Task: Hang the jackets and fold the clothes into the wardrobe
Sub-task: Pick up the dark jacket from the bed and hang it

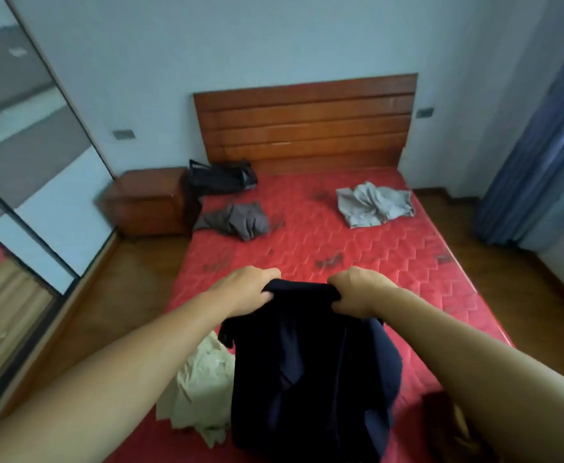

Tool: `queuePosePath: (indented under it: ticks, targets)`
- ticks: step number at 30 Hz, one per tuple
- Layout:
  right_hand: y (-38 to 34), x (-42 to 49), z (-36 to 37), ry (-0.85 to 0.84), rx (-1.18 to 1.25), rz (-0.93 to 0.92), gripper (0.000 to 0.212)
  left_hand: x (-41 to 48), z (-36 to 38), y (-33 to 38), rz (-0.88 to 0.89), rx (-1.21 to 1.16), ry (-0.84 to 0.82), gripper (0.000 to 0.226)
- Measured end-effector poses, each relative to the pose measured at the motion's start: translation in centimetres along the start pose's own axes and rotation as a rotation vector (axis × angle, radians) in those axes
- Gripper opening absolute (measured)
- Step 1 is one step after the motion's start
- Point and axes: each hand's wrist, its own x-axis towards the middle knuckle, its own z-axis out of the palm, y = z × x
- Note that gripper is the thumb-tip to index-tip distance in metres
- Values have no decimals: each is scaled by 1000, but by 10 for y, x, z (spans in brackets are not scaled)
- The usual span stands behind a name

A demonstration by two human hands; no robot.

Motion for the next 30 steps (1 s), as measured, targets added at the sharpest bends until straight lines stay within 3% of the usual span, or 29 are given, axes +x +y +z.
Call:
queuePosePath:
  ticks: [5, 10, 13, 16, 22, 27, 30]
  targets:
    - [-26, -24, -99, 233, 73, -49, 19, -35, -92, 0, 129, -138, 220, 11]
    - [-45, -48, -193, 393, -48, -24, 23, -71, -172, -11, 186, -136, 398, 8]
    - [-51, -53, -204, 301, -238, 38, 27, -93, -191, -29, 134, 5, 361, 14]
    - [-61, -48, -165, 187, -279, 29, 32, -110, -173, -48, 82, 80, 269, 22]
    - [-78, -34, -129, 331, -348, -36, 25, -133, -123, -85, -9, 208, 34, 36]
    - [-95, -30, -112, 308, -375, -65, 24, -139, -102, -120, -103, 274, 34, 27]
    - [-93, -23, -107, 305, -329, -71, 24, -140, -97, -135, -68, 275, 79, 22]
